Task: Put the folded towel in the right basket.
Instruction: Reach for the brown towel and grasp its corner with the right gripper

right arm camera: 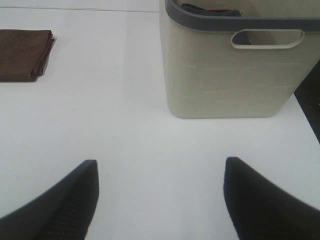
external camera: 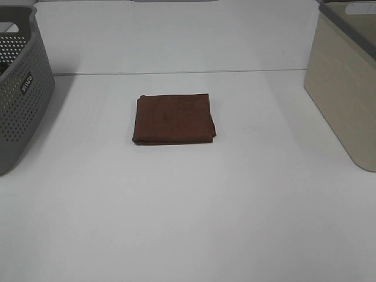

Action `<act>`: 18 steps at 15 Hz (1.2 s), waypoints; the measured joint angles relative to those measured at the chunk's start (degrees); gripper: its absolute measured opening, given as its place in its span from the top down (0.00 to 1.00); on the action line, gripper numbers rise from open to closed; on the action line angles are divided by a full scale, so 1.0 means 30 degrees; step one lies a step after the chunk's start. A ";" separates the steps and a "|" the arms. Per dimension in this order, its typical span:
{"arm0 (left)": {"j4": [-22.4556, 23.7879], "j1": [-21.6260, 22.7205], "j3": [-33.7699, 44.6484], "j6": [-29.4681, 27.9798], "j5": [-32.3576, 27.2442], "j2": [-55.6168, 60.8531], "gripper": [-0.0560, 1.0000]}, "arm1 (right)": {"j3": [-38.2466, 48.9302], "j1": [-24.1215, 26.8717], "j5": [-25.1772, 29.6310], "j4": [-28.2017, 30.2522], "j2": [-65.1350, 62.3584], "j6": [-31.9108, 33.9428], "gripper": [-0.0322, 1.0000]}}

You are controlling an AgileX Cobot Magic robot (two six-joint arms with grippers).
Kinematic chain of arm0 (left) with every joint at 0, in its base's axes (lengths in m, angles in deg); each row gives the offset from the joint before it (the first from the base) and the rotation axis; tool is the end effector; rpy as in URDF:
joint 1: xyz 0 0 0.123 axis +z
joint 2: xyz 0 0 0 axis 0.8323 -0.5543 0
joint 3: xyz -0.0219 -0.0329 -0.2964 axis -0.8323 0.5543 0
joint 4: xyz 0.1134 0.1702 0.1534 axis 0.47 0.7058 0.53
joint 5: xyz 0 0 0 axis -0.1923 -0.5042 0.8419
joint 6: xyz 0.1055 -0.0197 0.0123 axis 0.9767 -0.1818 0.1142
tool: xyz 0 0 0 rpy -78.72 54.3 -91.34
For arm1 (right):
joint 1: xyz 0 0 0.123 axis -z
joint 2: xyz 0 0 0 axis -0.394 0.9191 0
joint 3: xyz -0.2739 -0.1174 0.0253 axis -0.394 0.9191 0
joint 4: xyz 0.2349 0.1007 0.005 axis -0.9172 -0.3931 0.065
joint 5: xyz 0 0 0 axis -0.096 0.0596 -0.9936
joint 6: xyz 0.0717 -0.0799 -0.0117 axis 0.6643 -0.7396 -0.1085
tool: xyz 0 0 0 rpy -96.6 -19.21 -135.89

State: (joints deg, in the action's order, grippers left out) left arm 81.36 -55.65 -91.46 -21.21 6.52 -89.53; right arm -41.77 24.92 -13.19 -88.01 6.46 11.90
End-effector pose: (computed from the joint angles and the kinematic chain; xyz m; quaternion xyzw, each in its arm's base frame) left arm -0.0008 -0.0030 0.2720 0.0070 0.8503 -0.0052 0.5263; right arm 0.0093 0.0050 0.2858 -0.0287 0.8482 -0.0048 0.5288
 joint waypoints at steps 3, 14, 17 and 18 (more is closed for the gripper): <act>0.0000 0.0000 0.0000 0.0000 0.0000 0.0000 0.03 | -0.1700 0.0000 -0.2884 -0.0306 0.4927 0.0000 0.32; 0.0000 0.0000 0.0000 0.0000 0.0000 0.0000 0.03 | -1.3159 0.0000 -0.0879 -0.4641 2.2173 -0.2846 0.32; 0.0000 0.0000 0.0000 0.0000 0.0000 0.0000 0.03 | -1.7322 0.0000 0.0668 -0.5787 2.6165 -0.3228 0.32; 0.0000 0.0000 0.0000 0.0000 0.0000 0.0000 0.03 | -1.8449 0.0000 0.0726 -0.6322 2.7311 -0.3380 0.33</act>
State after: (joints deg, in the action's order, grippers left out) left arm 81.36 -55.65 -91.46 -21.21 6.52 -89.53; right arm -97.12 24.92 -11.01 -106.97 88.40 1.76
